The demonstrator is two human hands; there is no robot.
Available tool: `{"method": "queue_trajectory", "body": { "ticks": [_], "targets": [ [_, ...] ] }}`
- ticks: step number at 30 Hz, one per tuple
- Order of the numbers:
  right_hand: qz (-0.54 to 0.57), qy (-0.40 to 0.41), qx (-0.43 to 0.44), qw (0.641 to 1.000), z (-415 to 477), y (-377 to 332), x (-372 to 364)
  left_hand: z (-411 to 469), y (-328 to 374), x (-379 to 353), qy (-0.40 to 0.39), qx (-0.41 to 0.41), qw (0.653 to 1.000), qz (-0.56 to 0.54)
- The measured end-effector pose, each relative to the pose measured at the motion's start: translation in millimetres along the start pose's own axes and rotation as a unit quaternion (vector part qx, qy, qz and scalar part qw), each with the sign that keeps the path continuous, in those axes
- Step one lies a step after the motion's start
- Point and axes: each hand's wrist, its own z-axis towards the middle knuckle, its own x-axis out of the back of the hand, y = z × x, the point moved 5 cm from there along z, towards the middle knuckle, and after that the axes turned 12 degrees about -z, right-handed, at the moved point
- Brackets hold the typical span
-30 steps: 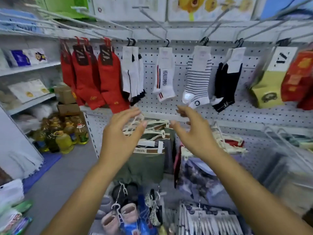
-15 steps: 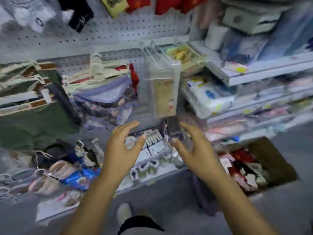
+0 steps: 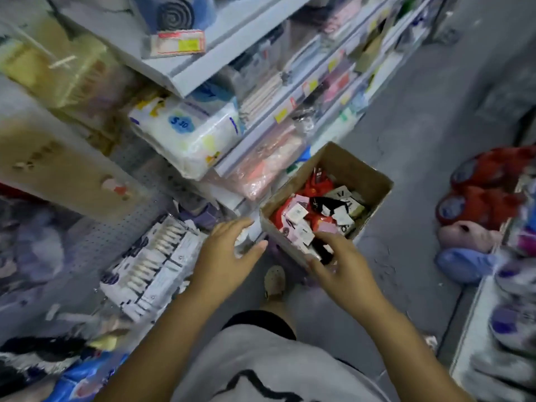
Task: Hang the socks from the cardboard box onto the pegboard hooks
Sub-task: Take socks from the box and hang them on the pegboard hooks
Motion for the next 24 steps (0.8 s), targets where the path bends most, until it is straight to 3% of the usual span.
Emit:
{"method": "queue_trajectory", "body": {
  "ticks": [7,12,15,19,24],
  "targets": [
    [-0.007,-0.037,-0.120,0.992,76,69,4,114,-14,-62,-0.121,0.031,0.991,0.048],
    [0.038,-0.088,-0.202,0.975,118,111,-23,165,-52,-88,-0.146,0.072,0.983,0.085],
    [0.065,-0.140,-0.231,0.961,140,133,-51,181,-81,-101,-0.111,0.150,0.980,0.076],
    [0.074,-0.187,-0.259,0.945,171,165,-92,190,-117,-125,-0.015,0.271,0.962,-0.033],
    [0.106,-0.223,-0.294,0.923,218,200,-154,187,-139,-144,0.115,0.275,0.952,-0.072]
  ]
}}
